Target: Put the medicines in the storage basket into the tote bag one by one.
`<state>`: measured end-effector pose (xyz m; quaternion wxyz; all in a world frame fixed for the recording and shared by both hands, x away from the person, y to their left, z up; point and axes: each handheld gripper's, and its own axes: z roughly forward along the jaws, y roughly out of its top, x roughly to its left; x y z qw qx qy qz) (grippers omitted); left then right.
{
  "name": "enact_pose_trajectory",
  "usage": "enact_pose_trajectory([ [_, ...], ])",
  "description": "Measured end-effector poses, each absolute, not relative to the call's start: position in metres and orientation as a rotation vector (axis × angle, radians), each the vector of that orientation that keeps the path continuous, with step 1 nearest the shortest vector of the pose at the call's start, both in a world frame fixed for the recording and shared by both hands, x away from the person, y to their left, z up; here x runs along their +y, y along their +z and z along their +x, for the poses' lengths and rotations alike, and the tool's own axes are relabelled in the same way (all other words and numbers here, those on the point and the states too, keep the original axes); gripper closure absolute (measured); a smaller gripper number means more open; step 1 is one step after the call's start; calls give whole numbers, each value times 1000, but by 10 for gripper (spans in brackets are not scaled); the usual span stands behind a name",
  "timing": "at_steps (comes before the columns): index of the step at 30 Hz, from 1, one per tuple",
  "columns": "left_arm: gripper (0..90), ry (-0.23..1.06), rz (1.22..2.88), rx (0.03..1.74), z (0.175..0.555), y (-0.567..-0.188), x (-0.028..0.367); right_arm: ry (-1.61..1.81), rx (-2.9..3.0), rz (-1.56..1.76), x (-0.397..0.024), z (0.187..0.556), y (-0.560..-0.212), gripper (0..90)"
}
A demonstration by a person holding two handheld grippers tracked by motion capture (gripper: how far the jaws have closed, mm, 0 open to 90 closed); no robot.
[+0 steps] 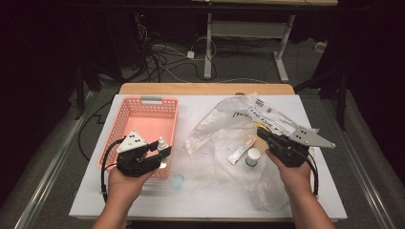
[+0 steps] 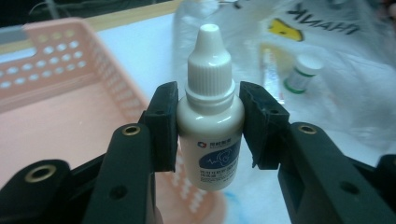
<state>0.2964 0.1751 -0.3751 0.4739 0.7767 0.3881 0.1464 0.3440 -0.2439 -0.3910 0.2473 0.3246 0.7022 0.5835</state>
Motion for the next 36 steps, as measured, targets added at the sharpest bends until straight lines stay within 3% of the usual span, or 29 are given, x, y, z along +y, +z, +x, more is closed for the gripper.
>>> enact_pose_trajectory([
  [7,581,306,1929,858,294,-374,134,1592,1916,880,-243,345,-391,900],
  [22,581,238,2028,760,328,-404,47,1599,1925,889,-243,346,-393,900],
  [36,580,315,2054,748,369,-435,-12,1607,1923,886,-243,348,-393,900],
])
